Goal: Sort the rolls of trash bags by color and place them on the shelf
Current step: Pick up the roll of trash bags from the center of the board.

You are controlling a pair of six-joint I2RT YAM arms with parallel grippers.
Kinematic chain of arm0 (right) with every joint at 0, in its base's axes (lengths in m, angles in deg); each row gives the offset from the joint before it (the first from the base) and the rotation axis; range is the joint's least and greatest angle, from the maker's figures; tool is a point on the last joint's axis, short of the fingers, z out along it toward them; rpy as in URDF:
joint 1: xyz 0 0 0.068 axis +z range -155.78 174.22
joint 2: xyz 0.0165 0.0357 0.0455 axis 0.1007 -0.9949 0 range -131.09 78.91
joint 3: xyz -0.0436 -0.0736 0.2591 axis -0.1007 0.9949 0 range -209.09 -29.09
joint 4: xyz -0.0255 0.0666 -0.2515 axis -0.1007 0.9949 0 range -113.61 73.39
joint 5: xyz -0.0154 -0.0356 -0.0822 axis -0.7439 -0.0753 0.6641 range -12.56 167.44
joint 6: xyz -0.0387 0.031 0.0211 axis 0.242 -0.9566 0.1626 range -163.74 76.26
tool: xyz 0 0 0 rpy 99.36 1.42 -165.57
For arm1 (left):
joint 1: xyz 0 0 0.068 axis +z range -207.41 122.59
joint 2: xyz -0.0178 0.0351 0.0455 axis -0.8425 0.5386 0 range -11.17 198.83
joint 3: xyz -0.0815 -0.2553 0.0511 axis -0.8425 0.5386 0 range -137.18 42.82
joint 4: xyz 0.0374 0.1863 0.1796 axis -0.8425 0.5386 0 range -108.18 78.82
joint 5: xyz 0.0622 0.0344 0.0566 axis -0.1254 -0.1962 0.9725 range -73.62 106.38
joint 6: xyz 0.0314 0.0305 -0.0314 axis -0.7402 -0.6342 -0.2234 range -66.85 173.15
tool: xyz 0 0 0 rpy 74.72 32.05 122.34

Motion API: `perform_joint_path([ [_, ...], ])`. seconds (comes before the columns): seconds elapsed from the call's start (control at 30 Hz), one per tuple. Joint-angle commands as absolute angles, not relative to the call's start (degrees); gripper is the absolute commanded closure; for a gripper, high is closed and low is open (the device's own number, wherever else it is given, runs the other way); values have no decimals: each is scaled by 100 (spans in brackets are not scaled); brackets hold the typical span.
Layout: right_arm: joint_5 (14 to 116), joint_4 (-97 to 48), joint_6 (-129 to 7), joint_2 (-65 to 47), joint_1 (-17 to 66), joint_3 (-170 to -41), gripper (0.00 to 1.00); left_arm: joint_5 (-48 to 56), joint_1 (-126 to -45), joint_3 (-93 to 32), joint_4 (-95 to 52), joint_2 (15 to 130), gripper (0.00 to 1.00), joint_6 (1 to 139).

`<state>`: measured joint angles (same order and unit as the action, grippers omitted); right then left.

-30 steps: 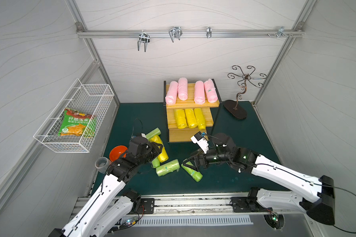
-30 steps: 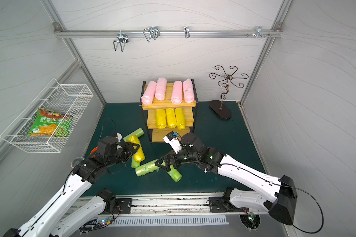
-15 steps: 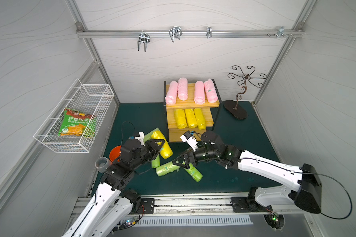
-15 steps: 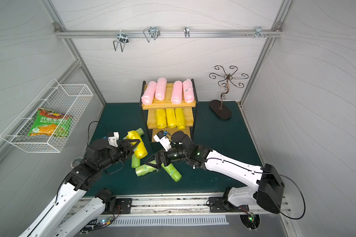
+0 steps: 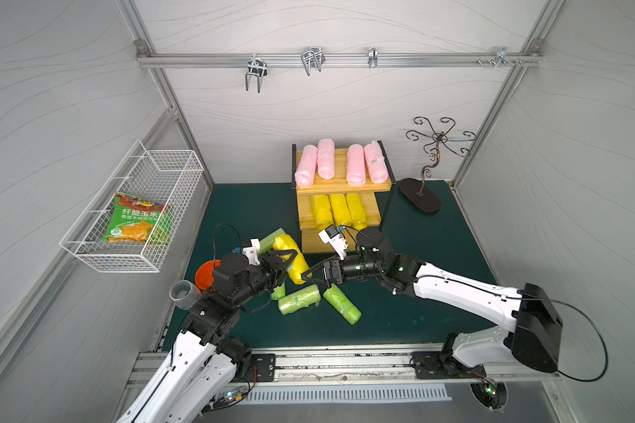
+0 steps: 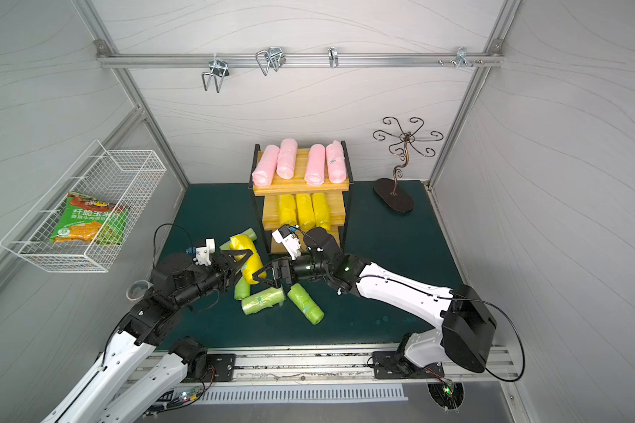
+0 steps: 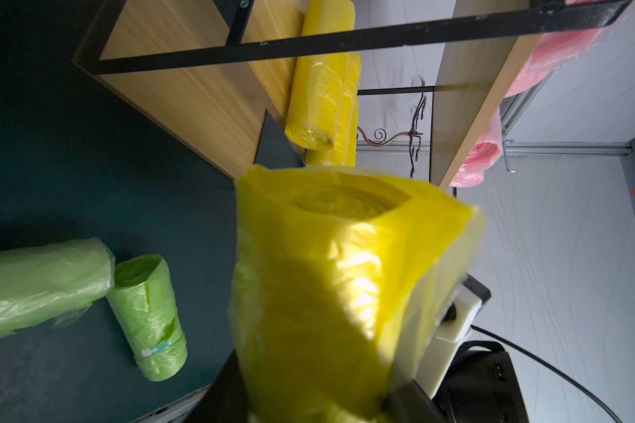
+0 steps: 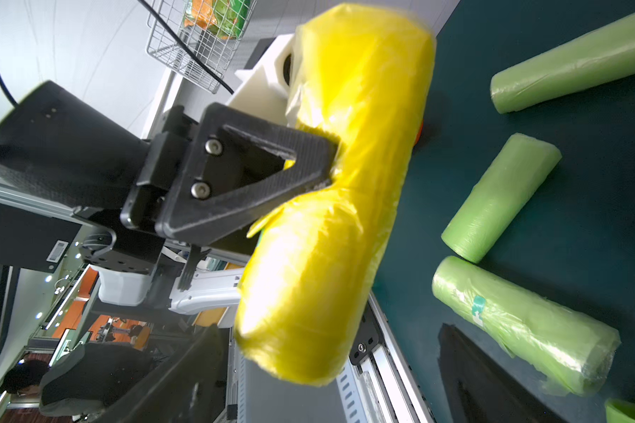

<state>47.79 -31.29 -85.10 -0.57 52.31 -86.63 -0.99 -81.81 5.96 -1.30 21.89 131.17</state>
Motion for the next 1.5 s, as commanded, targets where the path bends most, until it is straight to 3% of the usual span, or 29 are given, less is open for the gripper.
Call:
perform_joint_path([
  [0.0, 4606, -3397, -8679, -180, 5214, -8874, 5, -233, -8184, 594, -865, 2076, 100, 13251],
  [0.33, 4413, -3594, -8908, -423, 5332, -8973, 20, -221, -8184, 693, -985, 2051, 100, 13243],
  [0.53, 4362, -3651, -8956, -527, 5353, -8972, 41, -225, -8184, 775, -1106, 2028, 100, 13295],
  [0.73, 4300, -3767, -9031, -647, 5354, -9065, 46, -243, -8184, 802, -1106, 1994, 100, 13300],
  [0.87, 4250, -3827, -9087, -715, 5355, -9122, 62, -282, -8184, 853, -1178, 2018, 100, 13334],
  [1.07, 4102, -3931, -9182, -805, 5354, -9153, 100, -370, -8184, 881, -1204, 2093, 100, 13323],
  [1.1, 4121, -3873, -9146, -786, 5346, -9157, 100, -382, -8184, 868, -1142, 2115, 99, 13290],
  [1.2, 4498, -3034, -8634, -564, 5365, -9302, 100, -338, -8184, 649, -599, 2161, 53, 12963],
  [1.23, 4713, -2650, -8395, -462, 5391, -9379, 100, -287, -8184, 534, -329, 2163, 44, 12790],
  [1.3, 5358, -1713, -7782, -214, 5457, -9590, 100, -123, -8184, 241, 288, 2193, 32, 12375],
  [1.47, 6976, -267, -6724, 279, 5627, -9878, 100, 210, -8183, -214, 1178, 2345, 20, 11734],
])
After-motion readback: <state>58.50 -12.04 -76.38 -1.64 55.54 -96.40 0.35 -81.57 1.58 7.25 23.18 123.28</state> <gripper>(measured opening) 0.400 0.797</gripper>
